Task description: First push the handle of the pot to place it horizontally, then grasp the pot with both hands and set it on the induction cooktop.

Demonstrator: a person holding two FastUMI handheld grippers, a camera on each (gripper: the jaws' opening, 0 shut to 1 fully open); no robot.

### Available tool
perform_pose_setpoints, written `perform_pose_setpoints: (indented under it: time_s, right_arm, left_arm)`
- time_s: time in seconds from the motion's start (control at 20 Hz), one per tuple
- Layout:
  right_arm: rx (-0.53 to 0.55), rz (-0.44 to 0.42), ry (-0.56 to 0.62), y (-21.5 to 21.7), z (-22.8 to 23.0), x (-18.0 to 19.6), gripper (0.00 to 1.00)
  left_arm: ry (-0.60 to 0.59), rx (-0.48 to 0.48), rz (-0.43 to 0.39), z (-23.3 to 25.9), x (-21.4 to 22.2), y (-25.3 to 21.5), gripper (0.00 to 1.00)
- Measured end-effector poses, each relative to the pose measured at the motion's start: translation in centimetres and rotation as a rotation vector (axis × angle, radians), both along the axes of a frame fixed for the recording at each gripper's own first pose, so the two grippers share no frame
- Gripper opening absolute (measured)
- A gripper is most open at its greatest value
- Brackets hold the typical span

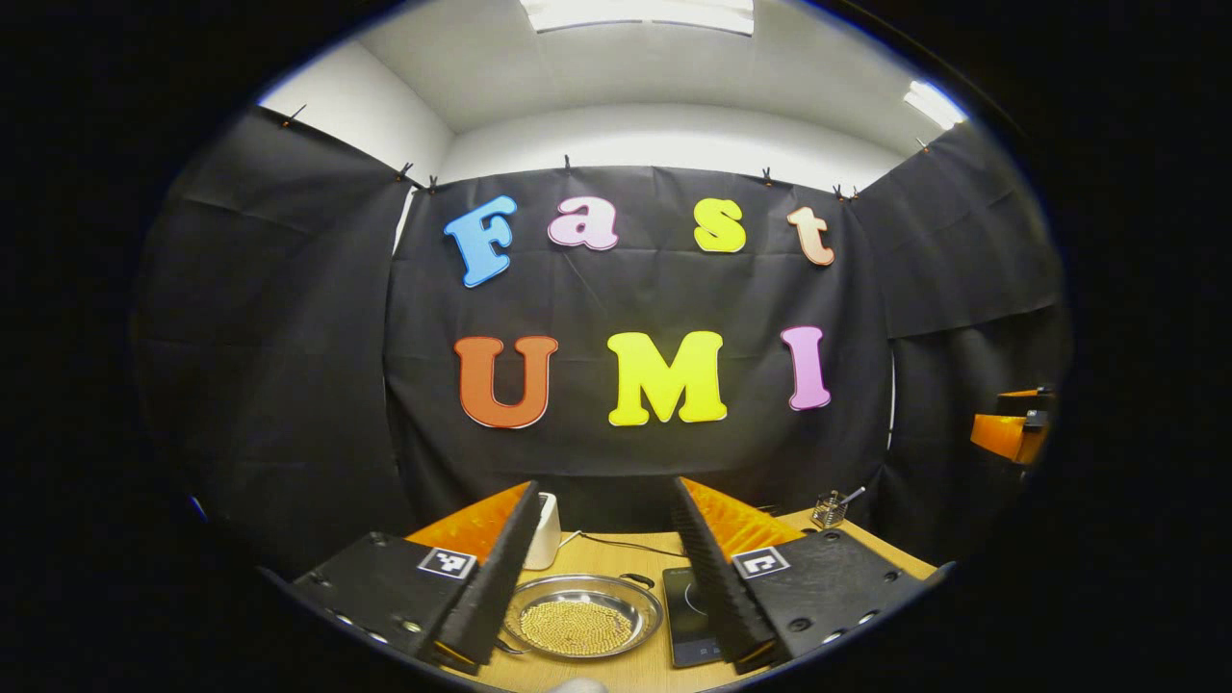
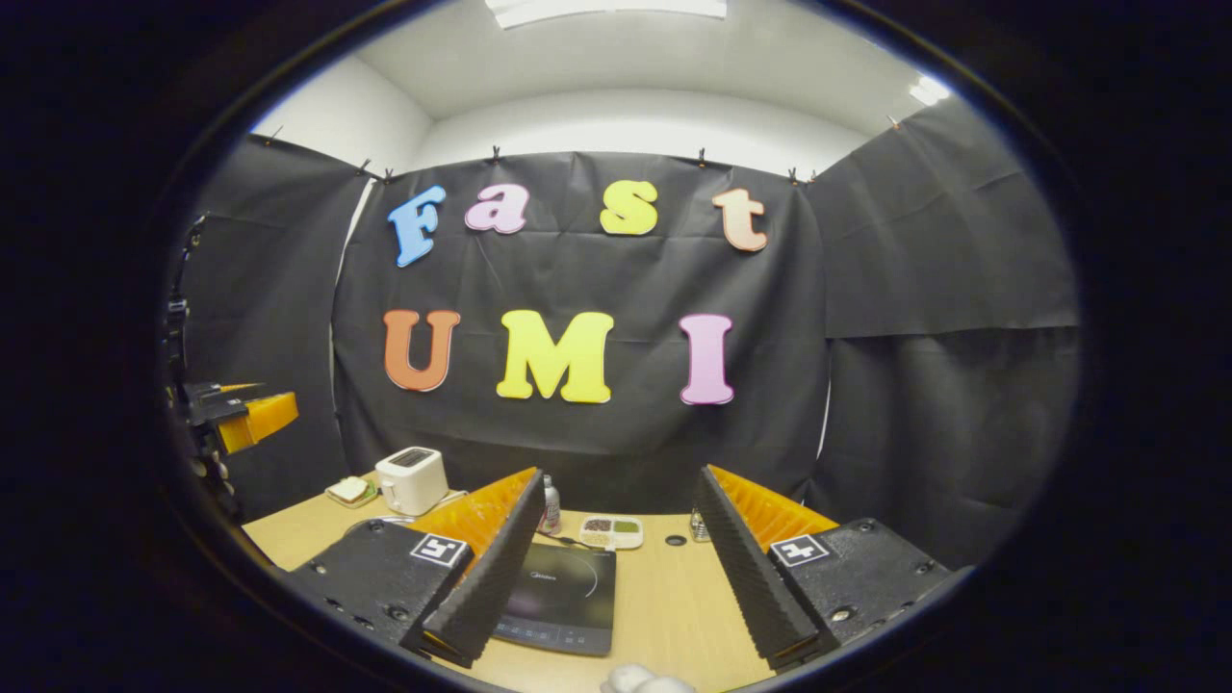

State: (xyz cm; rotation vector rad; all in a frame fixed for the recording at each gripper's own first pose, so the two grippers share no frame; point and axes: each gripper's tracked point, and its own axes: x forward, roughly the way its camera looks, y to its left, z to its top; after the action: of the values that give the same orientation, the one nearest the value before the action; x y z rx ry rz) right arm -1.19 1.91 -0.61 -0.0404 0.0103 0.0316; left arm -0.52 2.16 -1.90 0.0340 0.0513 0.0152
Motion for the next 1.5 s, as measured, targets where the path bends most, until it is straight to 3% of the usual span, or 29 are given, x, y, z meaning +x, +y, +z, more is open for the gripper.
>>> perform_pose_setpoints:
  time_s: [0.2, 0.3, 0.35, 0.4, 0.55, 1.05, 1.5]
  right_arm:
    - [0.003, 0.0, 0.01, 0.2, -0.3, 0.1, 0.99]
    - [0.0, -0.001, 0.017, 0.2, -0.8, 0.2, 0.98]
    - [-0.003, -0.003, 0.022, 0.1, -0.9, 0.2, 0.99]
    - [-0.006, -0.005, 0.027, 0.0, -1.1, 0.2, 0.99]
    - [-0.005, -0.011, 0.042, -0.1, -1.7, 0.3, 0.99]
    - [-0.001, -0.05, 0.164, -0.4, -5.7, -0.2, 0.99]
    - [0.024, -0.102, 0.222, -1.4, -8.0, -1.3, 0.99]
  left_arm:
    - [0.067, -0.035, -0.039, -1.9, 0.1, -0.3, 0.51]
    - [0.097, -0.03, -0.045, -3.1, 0.4, -0.1, 0.08]
    - [0.113, -0.035, -0.058, -3.9, 0.4, -0.3, 0.0]
    - [0.148, -0.052, -0.078, -5.2, 0.7, -0.9, 0.04]
    - [0.268, -0.086, -0.131, -9.5, 0.6, -1.3, 0.0]
    - [0.778, -0.095, -0.101, -29.4, -3.8, 1.5, 0.0]
    - [1.043, -0.022, -0.063, -36.7, -3.9, 5.5, 0.0]
